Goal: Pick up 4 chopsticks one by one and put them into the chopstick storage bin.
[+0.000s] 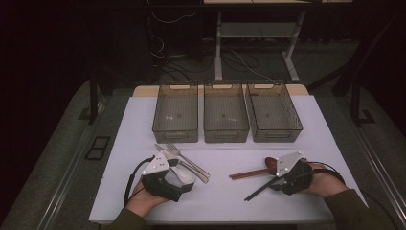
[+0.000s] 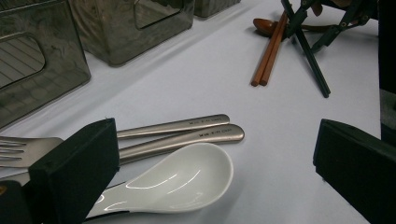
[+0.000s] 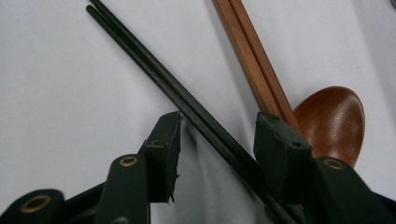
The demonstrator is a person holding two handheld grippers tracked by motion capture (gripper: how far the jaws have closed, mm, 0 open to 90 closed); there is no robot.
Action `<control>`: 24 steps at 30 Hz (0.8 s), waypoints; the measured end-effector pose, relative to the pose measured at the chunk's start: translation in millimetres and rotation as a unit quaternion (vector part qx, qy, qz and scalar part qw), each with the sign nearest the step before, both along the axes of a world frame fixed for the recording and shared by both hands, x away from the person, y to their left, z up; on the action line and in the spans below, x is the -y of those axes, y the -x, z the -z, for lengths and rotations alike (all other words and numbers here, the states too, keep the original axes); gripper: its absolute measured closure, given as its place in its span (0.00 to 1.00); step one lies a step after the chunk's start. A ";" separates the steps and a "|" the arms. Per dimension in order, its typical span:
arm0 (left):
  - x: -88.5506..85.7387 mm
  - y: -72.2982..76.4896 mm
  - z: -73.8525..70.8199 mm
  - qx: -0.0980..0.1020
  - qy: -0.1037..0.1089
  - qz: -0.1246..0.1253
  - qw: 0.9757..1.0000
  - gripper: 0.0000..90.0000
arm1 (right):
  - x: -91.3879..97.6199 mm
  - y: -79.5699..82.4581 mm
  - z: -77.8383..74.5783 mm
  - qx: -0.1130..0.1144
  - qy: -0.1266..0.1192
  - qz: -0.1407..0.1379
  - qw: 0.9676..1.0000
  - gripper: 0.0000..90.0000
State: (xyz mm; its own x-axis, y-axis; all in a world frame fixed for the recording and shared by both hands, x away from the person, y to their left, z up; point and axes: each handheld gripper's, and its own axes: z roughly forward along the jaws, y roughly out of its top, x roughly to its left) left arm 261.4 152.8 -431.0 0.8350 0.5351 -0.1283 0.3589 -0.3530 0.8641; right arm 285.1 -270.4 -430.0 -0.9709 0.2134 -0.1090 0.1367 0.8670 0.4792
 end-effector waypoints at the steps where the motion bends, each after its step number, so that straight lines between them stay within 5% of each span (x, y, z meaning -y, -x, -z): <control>1: -0.1 -0.1 0.0 0.000 -0.001 0.000 1.000 0.00 | 0.0 0.0 0.0 0.000 0.000 0.000 1.000 0.57; 24: -0.3 -0.4 0.0 0.000 0.001 -0.001 1.000 0.00 | -2.3 0.2 -1.0 -0.012 0.005 -0.015 1.000 0.71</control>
State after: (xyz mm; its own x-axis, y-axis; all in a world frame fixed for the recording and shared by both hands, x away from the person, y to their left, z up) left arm 261.8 153.1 -431.0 0.8342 0.5359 -0.1300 0.3599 -0.3505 0.8646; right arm 284.9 -268.1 -429.0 -0.9791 0.1830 -0.0885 0.1214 0.8756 0.4675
